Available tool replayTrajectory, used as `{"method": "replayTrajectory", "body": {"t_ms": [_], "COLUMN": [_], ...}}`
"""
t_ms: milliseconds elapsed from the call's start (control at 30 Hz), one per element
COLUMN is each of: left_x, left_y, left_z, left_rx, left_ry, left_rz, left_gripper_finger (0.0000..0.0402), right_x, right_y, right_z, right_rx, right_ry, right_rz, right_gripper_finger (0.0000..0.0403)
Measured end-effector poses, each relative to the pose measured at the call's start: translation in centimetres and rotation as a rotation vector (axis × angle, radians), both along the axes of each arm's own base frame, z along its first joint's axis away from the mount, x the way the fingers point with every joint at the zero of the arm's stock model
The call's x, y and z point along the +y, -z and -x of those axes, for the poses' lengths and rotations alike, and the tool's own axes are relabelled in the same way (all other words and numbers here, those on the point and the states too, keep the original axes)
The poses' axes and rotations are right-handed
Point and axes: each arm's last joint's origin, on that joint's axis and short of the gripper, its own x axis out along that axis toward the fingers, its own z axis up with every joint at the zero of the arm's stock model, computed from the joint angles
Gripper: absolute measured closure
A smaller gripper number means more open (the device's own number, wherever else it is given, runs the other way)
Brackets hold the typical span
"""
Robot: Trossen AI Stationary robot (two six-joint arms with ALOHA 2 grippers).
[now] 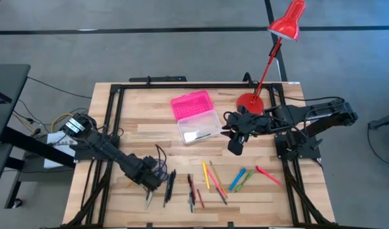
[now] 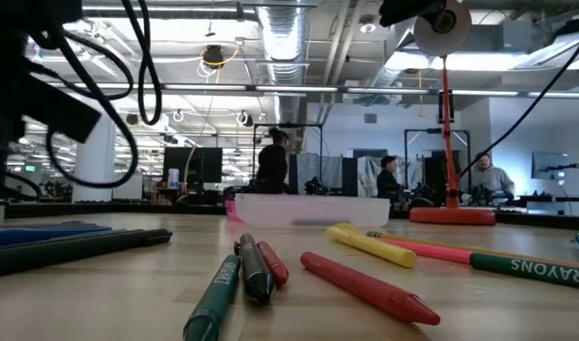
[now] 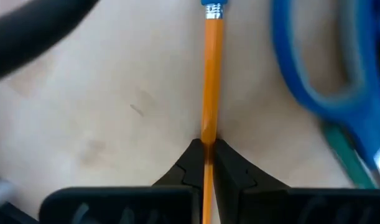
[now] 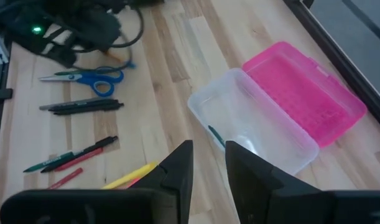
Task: Pick & place school supplies into a supply box
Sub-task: Put the orange pencil into the pink supply box
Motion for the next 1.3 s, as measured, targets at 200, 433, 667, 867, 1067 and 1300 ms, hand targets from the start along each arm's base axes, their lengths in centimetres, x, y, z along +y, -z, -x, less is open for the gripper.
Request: {"method": "replayTrajectory", "body": {"t_ms": [200, 433, 667, 867, 1067, 1300], "left_x": [1.7, 5.5, 10.0, 14.2, 17.8, 20.5], "left_y": [-2.7, -5.8, -7.3, -8.4, -10.3, -11.0], "left_z": [0.6, -0.2, -3.2, -5.7, -7.5, -9.5], "left_rx": [-0.106, -0.262, -0.458, -0.644, -0.807, -0.899], "left_ry": [-0.056, -0.056, 0.072, 0.129, 0.191, 0.228], "left_rz": [-0.101, -0.154, -0.188, -0.232, -0.308, -0.288], "left_gripper_finger": [0.0401, 0.0401, 0.0401, 0.0401, 0.0401, 0.0401], "right_x": [0.2, 0.2, 0.4, 0.3, 0.4, 0.5], "right_y": [0.0, 0.0, 0.0, 0.0, 0.0, 0.0], "right_z": [0.0, 0.0, 0.1, 0.1, 0.1, 0.1], "right_rx": [0.002, -0.003, -0.006, -0.011, -0.014, -0.018], "right_ry": [-0.007, 0.015, 0.024, 0.048, 0.060, 0.077], "right_rz": [0.001, -0.019, -0.035, -0.059, -0.071, -0.092], "right_gripper_finger": [0.0316, 0.0316, 0.0316, 0.0316, 0.0316, 0.0316]}}
